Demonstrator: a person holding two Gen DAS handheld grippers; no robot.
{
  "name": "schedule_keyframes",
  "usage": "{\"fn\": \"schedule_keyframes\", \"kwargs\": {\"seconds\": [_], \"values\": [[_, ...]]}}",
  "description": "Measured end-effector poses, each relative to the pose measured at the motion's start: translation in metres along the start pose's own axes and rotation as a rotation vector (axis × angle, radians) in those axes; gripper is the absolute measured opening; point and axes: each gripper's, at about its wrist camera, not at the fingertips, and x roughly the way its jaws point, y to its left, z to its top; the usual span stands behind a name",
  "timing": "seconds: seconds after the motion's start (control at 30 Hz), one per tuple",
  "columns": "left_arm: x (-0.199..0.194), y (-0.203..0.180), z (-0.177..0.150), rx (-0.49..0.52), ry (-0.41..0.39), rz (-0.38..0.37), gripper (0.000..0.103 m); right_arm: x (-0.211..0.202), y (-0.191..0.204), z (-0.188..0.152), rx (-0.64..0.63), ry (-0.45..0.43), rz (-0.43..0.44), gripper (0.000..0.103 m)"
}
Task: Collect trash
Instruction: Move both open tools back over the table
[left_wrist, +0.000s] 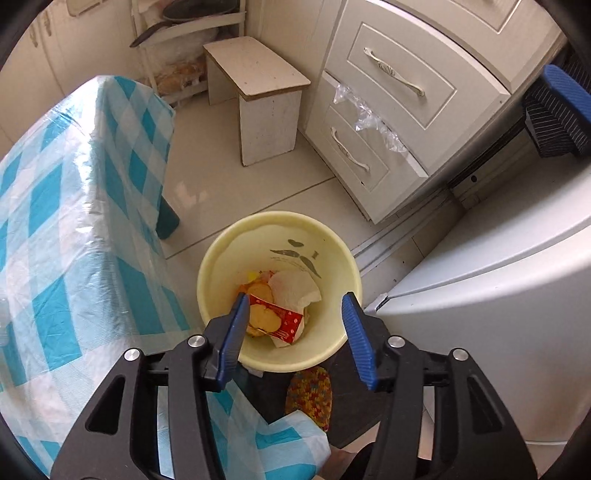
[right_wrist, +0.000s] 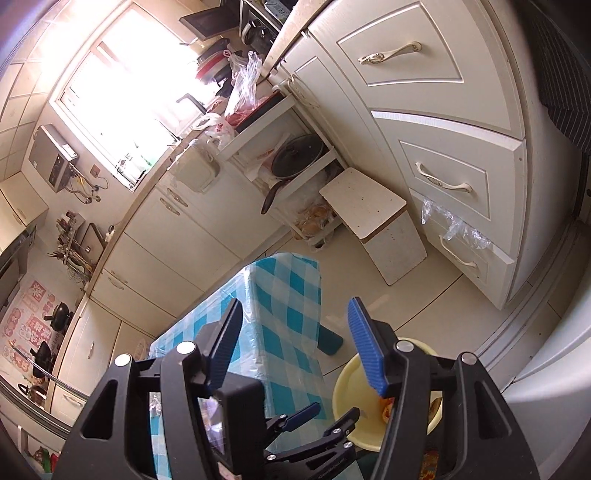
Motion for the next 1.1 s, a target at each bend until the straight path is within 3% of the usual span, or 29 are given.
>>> {"fn": "schedule_keyframes", "kwargs": {"seconds": [0.23,0.4,0.57,0.77,0.83,0.93,1.1], "values": [[-0.055,0.015,-0.031,0.056,-0.117,0.059,0.068,0.007,0.015,-0.003,-0.016,0.011,0.018,0.061],[-0.101,0.067,-0.067,0.019,-0.158,0.116,0.072,0.024,0.048,-0.017,-0.088,0.060,0.037,0.066],[-0.144,0.154,-0.109,-0.133,-0.198,0.175,0.073,0.054,0.097,-0.047,-0.237,0.149,0.036,0.071],[-0.186,0.292,-0.143,-0.499,-0.232,0.251,0.073,0.102,0.182,-0.116,-0.612,0.301,0.034,0.077],[-0.196,0.334,-0.152,-0.606,-0.238,0.264,0.073,0.114,0.206,-0.139,-0.735,0.315,0.032,0.079],[-0.204,0.376,-0.153,-0.659,-0.237,0.292,0.073,0.131,0.235,-0.162,-0.852,0.320,0.059,0.083],[-0.195,0.420,-0.149,-0.648,-0.209,0.309,0.073,0.166,0.269,-0.191,-0.982,0.333,0.044,0.086]]}}
